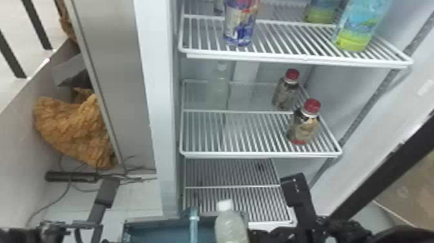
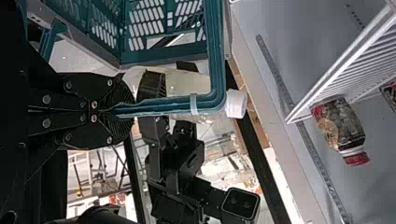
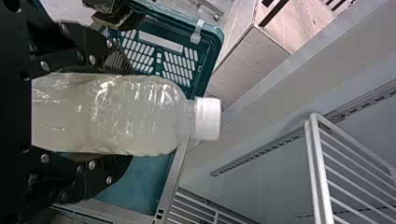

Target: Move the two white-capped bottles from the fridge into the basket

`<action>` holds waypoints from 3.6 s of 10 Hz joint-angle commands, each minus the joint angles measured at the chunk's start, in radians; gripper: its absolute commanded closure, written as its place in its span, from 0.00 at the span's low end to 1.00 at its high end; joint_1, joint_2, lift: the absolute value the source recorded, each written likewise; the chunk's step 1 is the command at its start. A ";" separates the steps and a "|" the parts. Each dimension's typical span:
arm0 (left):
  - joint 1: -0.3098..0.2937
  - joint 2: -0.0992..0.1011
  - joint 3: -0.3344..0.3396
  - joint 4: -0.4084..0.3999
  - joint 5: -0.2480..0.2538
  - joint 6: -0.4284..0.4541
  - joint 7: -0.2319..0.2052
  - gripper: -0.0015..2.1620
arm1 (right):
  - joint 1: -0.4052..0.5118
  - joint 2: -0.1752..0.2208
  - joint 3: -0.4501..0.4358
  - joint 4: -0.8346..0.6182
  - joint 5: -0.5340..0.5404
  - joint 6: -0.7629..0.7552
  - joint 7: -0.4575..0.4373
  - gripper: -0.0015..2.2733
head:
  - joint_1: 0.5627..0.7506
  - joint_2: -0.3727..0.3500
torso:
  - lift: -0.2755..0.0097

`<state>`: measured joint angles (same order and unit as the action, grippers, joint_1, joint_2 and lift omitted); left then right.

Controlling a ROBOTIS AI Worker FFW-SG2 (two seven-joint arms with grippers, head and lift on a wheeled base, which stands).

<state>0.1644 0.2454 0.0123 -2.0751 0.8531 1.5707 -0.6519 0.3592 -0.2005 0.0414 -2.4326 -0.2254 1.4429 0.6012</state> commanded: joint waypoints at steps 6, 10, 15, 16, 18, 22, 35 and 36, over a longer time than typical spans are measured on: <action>-0.002 0.002 -0.002 0.002 0.002 0.001 0.000 0.54 | -0.001 -0.002 0.000 -0.023 0.032 -0.041 0.000 0.05 | 0.70 0.33 | 0.05; -0.002 0.003 0.002 0.002 0.004 0.001 0.000 0.54 | 0.026 0.006 -0.023 -0.082 0.068 -0.201 -0.006 0.05 | 0.70 0.32 | 0.05; 0.000 0.002 0.002 0.002 0.006 0.001 0.000 0.54 | 0.041 0.035 -0.039 -0.074 0.056 -0.594 -0.124 0.05 | 0.70 0.31 | 0.05; 0.000 0.002 0.002 0.002 0.008 0.001 0.000 0.54 | 0.021 0.043 -0.037 -0.025 0.056 -0.714 -0.152 0.04 | 0.70 0.31 | 0.05; 0.000 0.003 0.004 0.002 0.010 0.001 0.000 0.54 | 0.009 0.046 -0.027 0.024 0.060 -0.820 -0.175 0.04 | 0.70 0.31 | 0.05; 0.000 0.002 0.000 0.005 0.010 0.001 0.000 0.54 | -0.008 0.058 -0.002 0.186 0.070 -1.134 -0.241 0.04 | 0.70 0.30 | 0.05; 0.000 0.003 -0.010 0.015 0.020 0.001 0.000 0.54 | -0.254 0.067 0.086 0.664 0.126 -1.413 -0.350 0.01 | 0.70 0.30 | 0.05; 0.000 0.003 -0.012 0.017 0.026 0.001 0.000 0.54 | -0.268 0.069 0.084 0.699 0.128 -1.428 -0.354 0.01 | 0.70 0.30 | 0.05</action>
<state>0.1643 0.2485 0.0009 -2.0589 0.8771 1.5707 -0.6520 0.0999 -0.1332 0.1265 -1.7527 -0.0985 0.0232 0.2474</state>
